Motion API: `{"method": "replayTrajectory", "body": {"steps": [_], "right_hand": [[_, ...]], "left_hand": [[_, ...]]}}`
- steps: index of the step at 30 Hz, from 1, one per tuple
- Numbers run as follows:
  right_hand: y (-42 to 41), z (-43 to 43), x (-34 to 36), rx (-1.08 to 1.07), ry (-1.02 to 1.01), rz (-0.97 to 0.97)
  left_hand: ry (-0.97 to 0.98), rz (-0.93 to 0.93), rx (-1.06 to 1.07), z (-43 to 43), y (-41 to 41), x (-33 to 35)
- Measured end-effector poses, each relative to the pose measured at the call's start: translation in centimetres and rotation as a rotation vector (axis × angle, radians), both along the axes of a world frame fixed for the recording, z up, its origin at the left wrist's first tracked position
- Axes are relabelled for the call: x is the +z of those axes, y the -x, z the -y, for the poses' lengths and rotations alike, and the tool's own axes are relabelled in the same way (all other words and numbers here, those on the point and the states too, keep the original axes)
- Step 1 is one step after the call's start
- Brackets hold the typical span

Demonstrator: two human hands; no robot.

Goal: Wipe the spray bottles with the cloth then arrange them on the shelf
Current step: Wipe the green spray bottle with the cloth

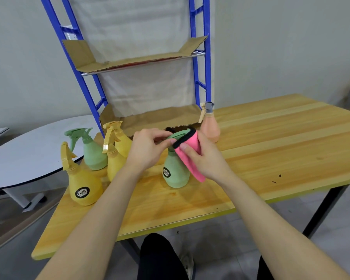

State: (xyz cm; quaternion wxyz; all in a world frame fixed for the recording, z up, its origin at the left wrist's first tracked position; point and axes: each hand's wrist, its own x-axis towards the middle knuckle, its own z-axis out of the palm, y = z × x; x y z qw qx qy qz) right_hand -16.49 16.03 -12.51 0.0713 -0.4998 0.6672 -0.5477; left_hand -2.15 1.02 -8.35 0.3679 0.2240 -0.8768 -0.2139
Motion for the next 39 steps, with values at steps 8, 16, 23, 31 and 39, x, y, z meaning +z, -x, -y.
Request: {"method": "replayTrajectory", "body": {"steps": [8, 16, 23, 31, 39], "right_hand": [[0.1, 0.8, -2.1, -0.143, 0.020, -0.017], [2.8, -2.0, -4.7, -0.257, -0.172, 0.022], [-0.5, -0.2, -1.2, -0.473, -0.124, -0.004], [-4.0, -0.5, -7.0, -0.087, -0.290, -0.085], [-2.6, 0.2, -4.5, -0.297, -0.272, 0.061]], "left_hand": [[-0.023, 0.024, -0.018, 0.1, -0.4, 0.0], [-0.059, 0.038, 0.084, -0.7, -0.4, 0.1], [-0.016, 0.094, 0.231, -1.9, 1.0, 0.7], [0.025, 0.228, 0.287, -0.7, -0.7, 1.0], [-0.192, 0.136, 0.210, -1.7, -2.2, 0.3]]}}
